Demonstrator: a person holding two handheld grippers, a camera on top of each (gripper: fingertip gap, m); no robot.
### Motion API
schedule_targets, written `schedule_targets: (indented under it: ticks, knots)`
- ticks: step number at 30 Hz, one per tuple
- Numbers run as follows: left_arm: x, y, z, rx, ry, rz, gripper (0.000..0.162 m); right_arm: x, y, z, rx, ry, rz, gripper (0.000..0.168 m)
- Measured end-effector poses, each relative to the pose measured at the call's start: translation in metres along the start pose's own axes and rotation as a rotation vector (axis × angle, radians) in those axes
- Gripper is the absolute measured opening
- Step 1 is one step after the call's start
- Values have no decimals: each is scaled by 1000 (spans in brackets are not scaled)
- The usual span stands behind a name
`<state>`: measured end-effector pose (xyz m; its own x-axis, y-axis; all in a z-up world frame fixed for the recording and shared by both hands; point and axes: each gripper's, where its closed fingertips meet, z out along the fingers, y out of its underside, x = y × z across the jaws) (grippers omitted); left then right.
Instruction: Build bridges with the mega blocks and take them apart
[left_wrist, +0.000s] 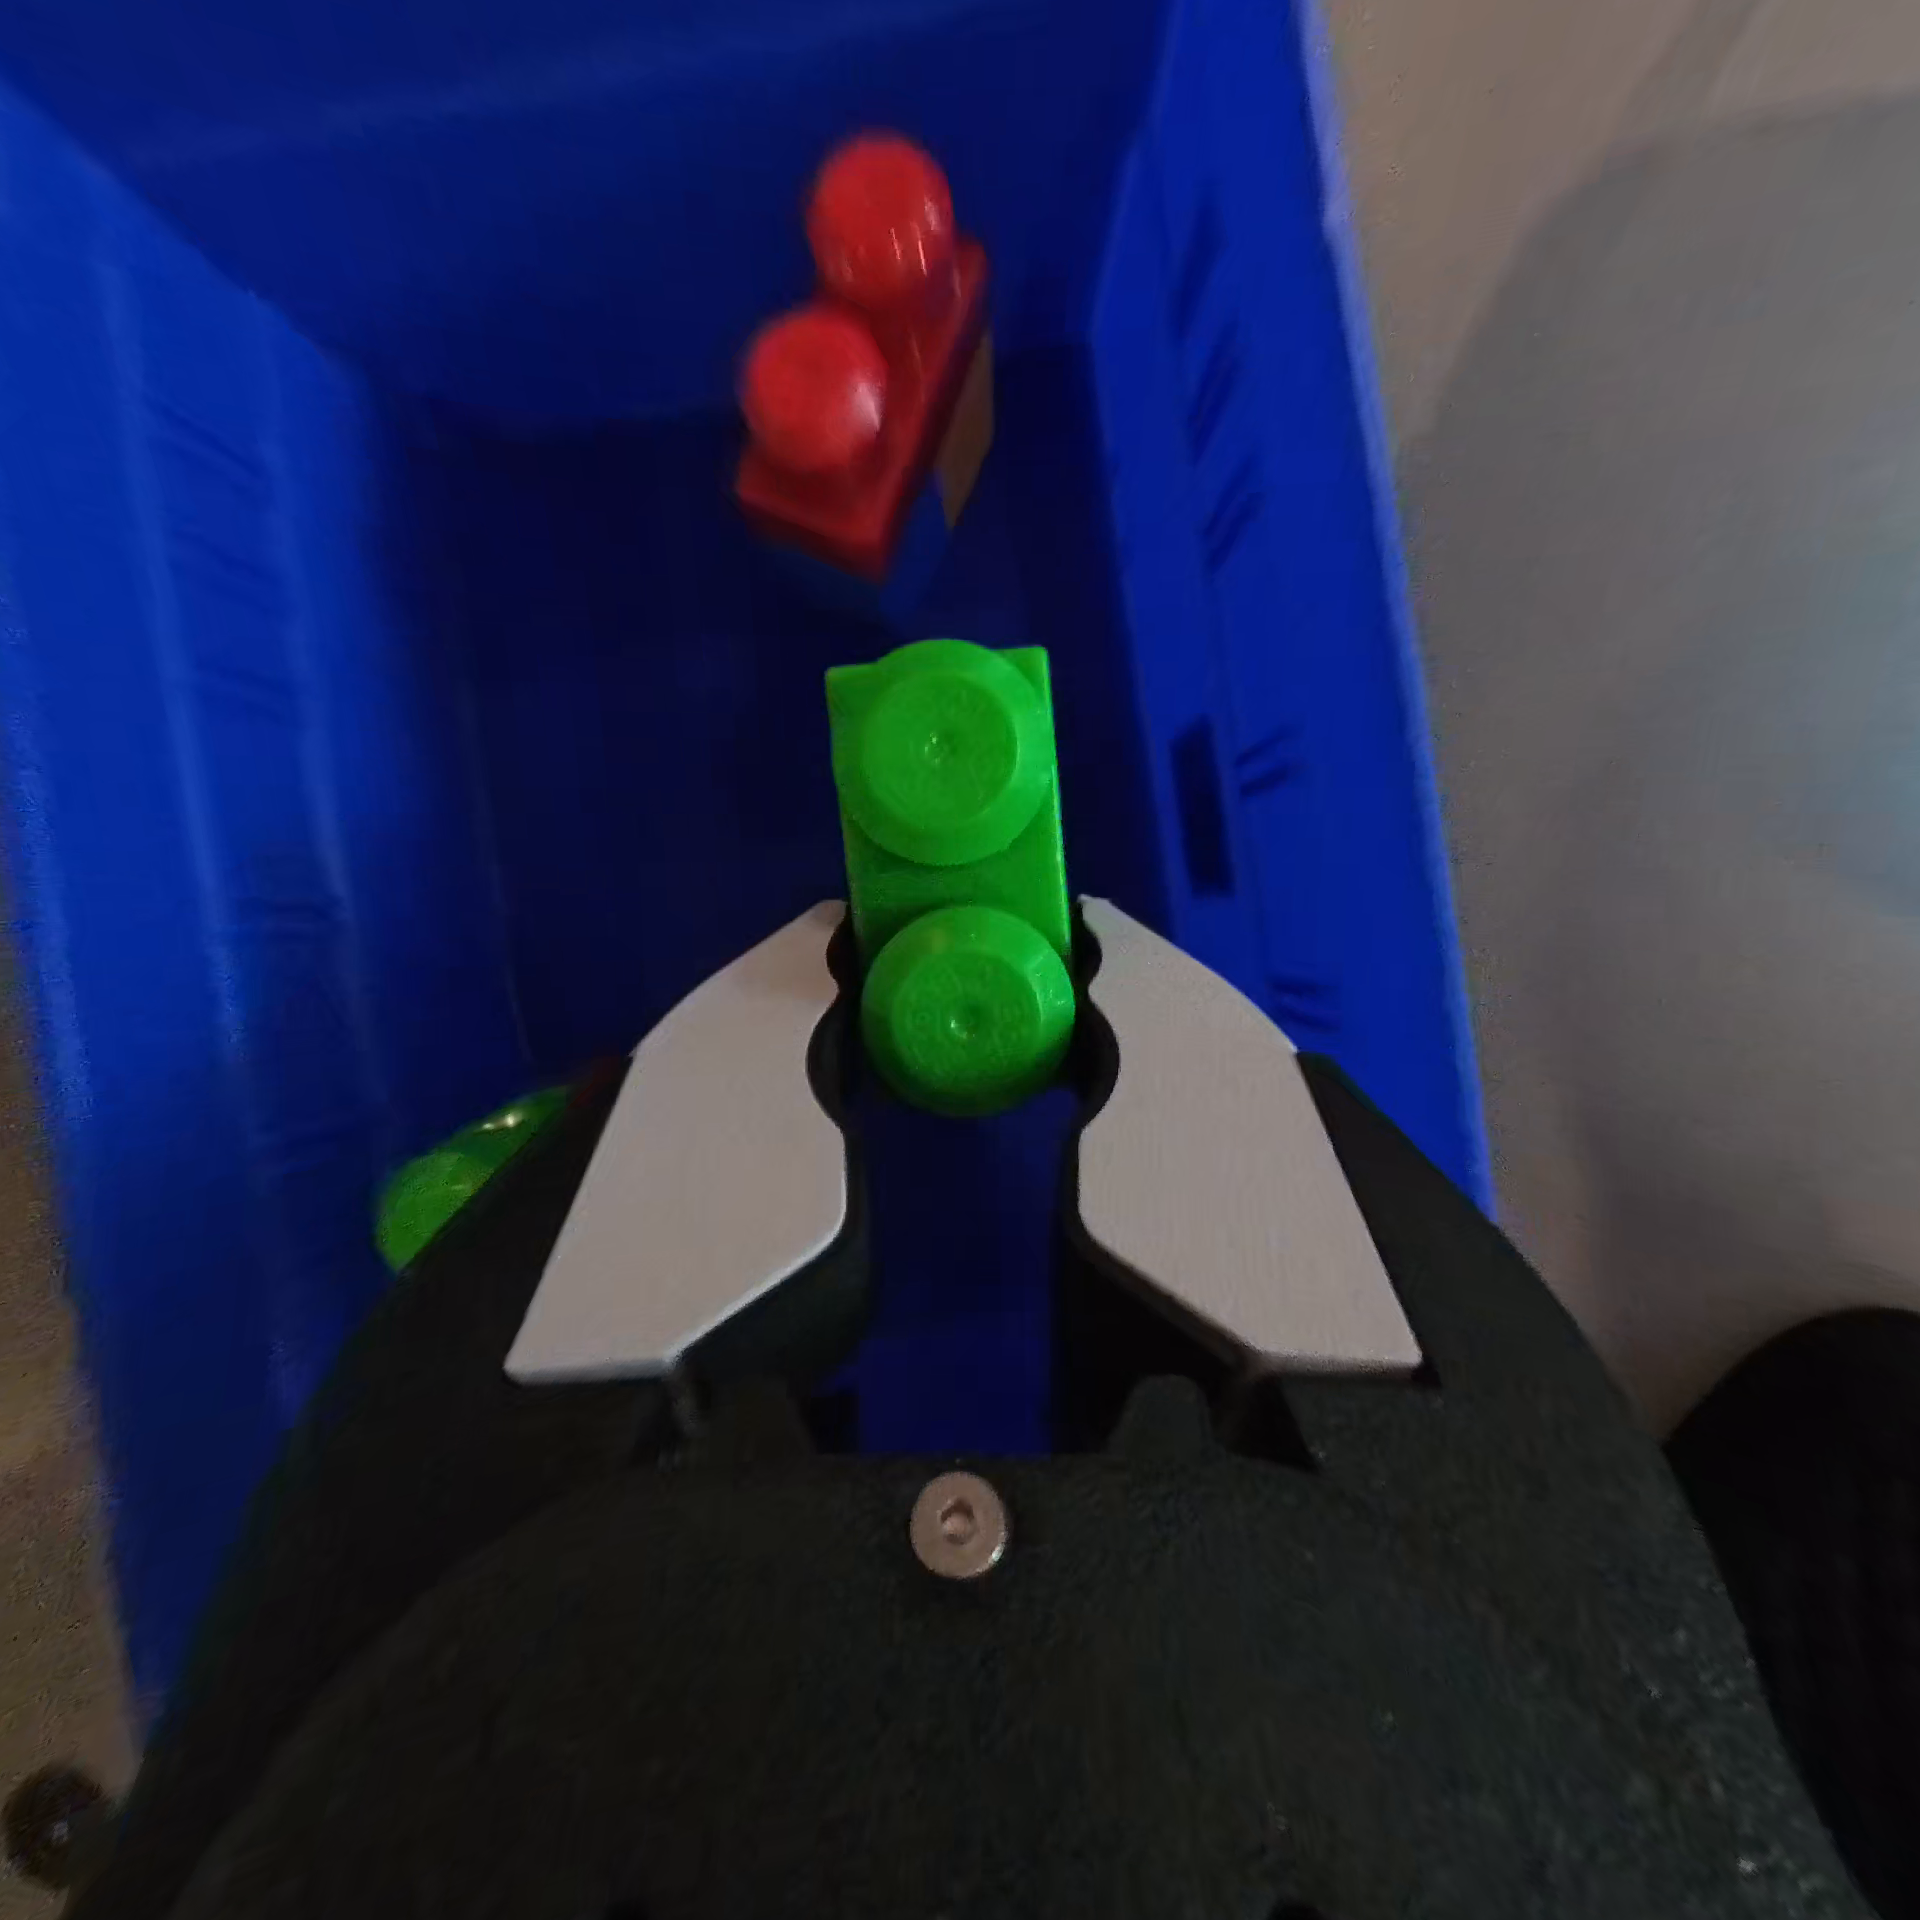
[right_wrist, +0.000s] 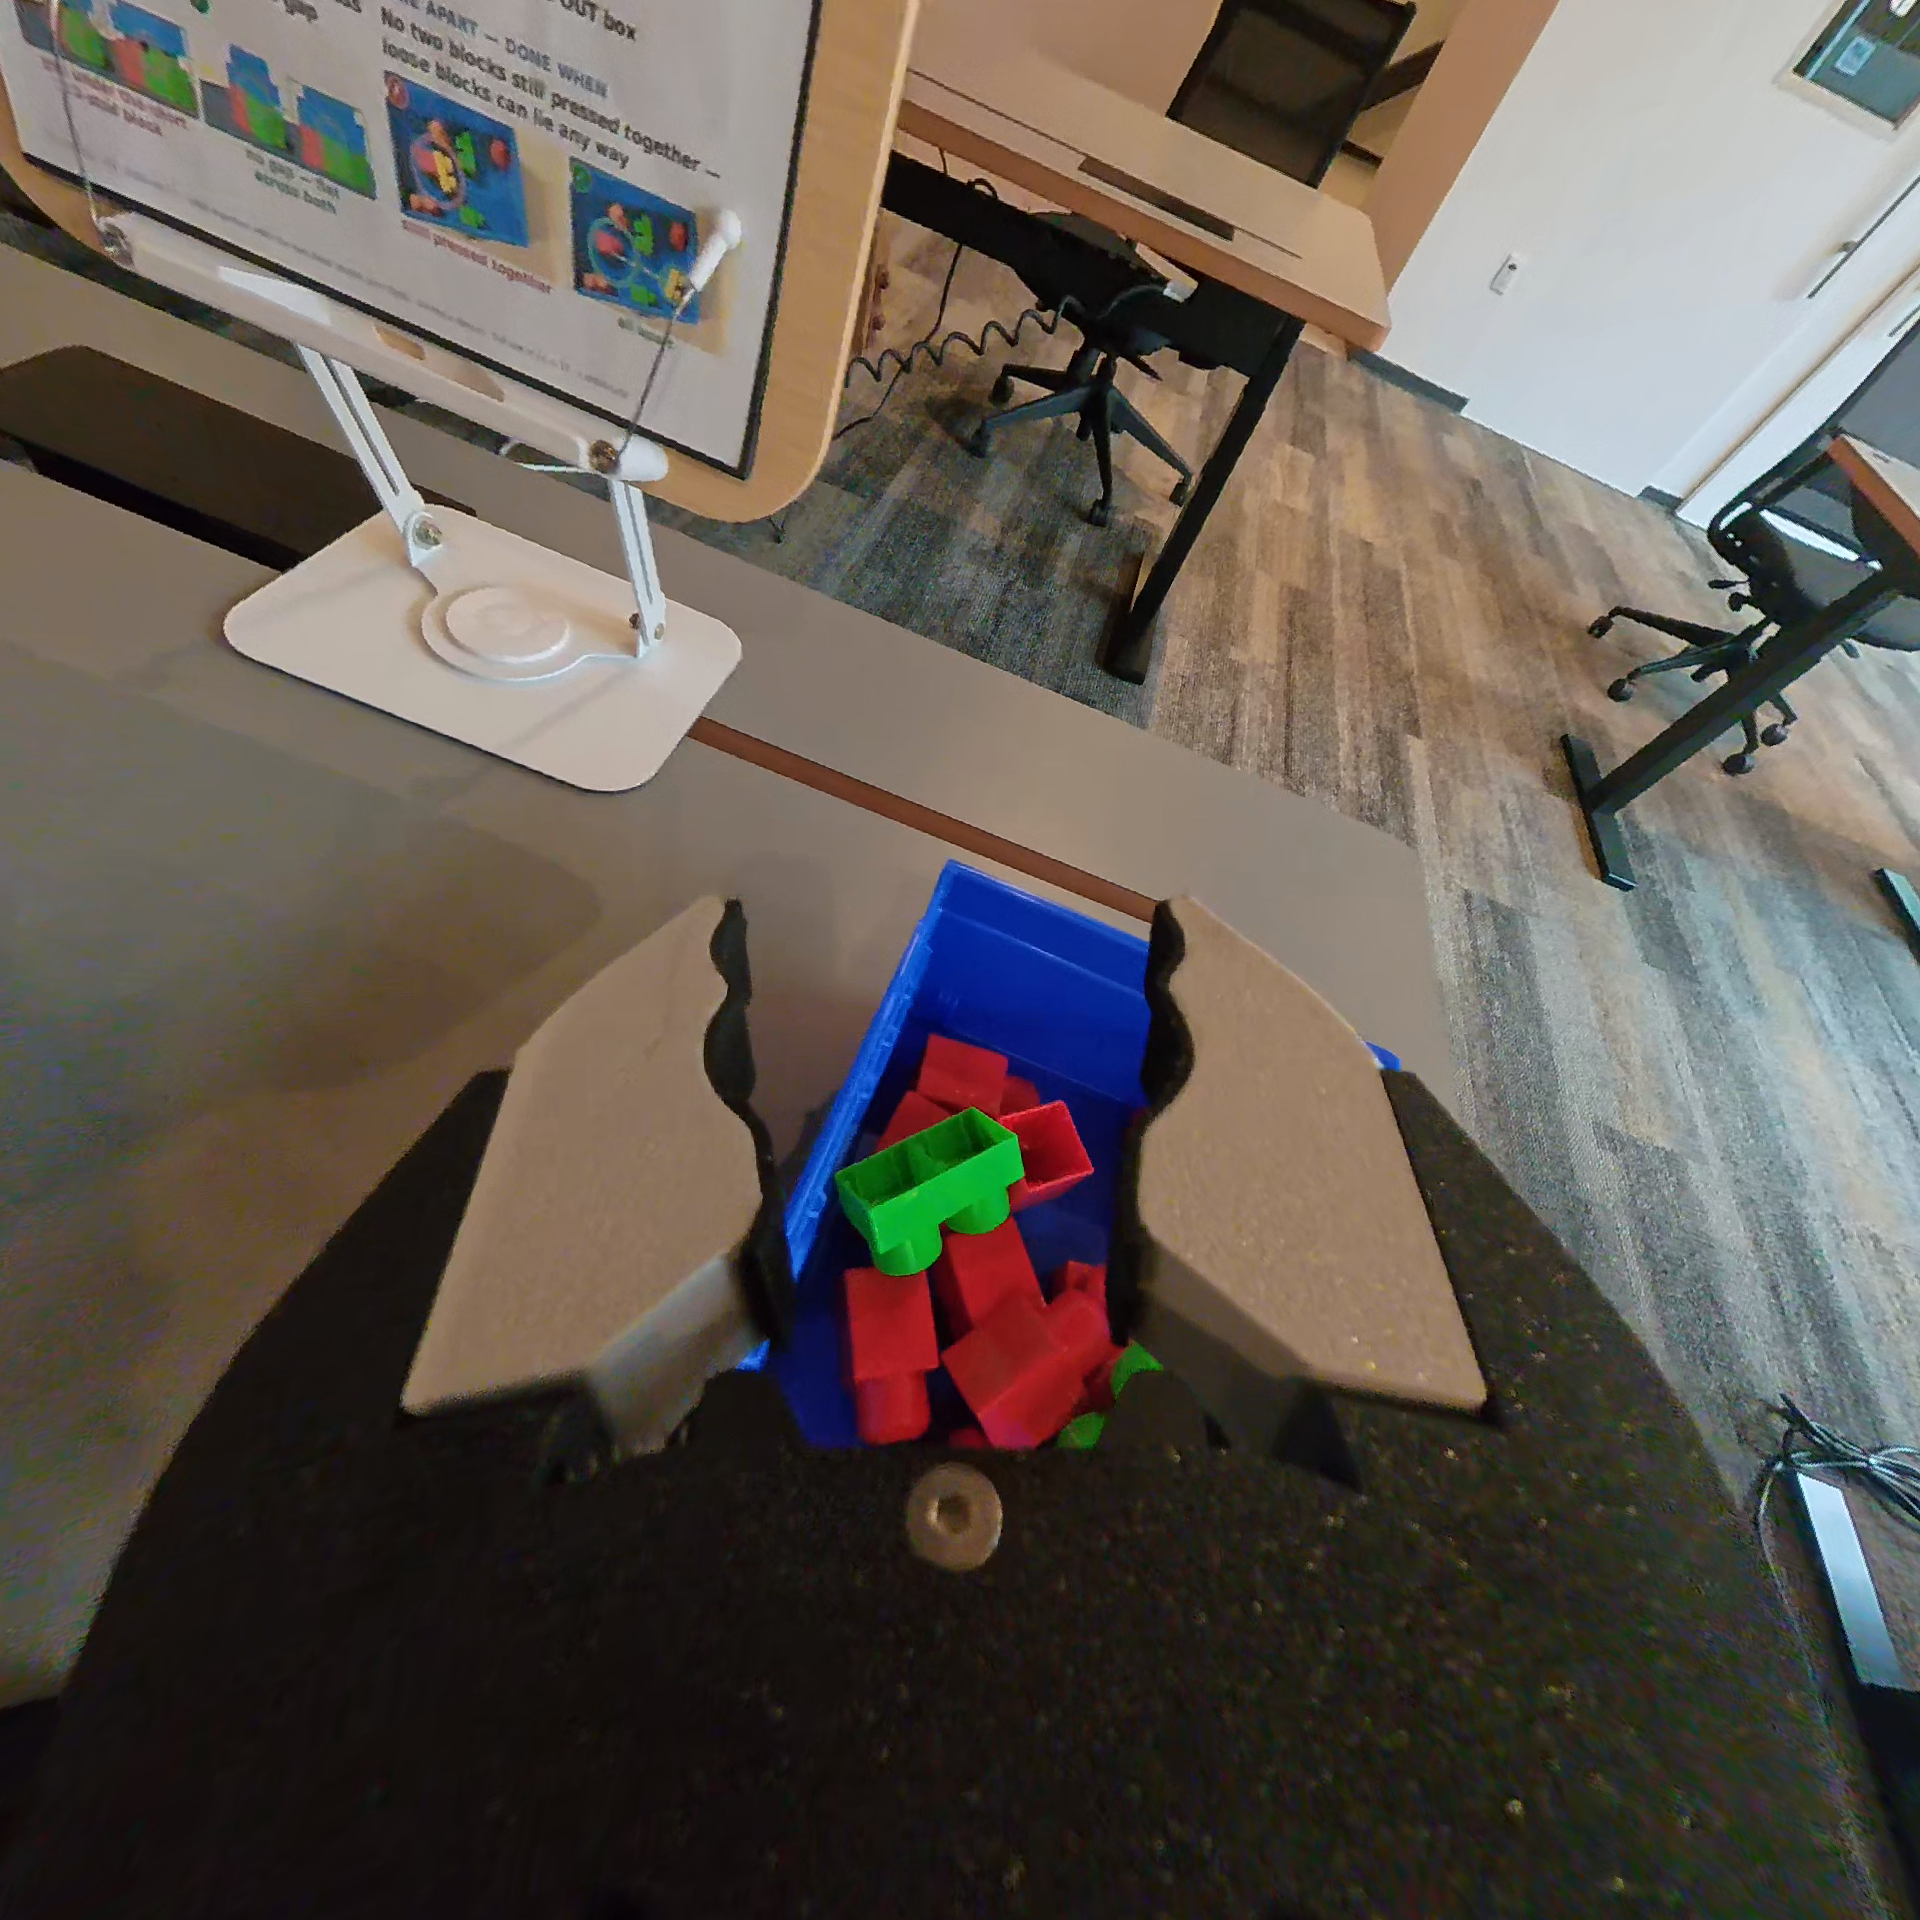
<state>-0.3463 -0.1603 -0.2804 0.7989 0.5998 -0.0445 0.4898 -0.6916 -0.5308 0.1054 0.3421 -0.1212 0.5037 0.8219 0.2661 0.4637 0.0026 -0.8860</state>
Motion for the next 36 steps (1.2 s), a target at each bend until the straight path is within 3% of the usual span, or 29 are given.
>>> schedule_targets:
  ticks: [3, 7, 14, 24, 30, 36]
  knots:
    - [2, -39, -38, 234, 27, -9, 37, -11, -9, 0, 43, -47, 1, 72]
    - [49, -97, -105, 577, 242, 44, 37, -28, -20, 0, 83, -112, -17, 71]
    - [152, -148, -185, 901, 587, 202, 37, -66, -39, -1, 150, -254, -49, 71]
    - [295, -148, -236, 1105, 1073, 451, 37, -172, -96, -43, 447, -750, -61, 68]
    - [337, -135, -236, 1114, 1188, 507, 37, -227, -119, -81, 624, -1097, -1, 67]
    - [362, -123, -237, 1082, 1345, 502, 37, -260, -130, -97, 699, -1315, 112, 68]
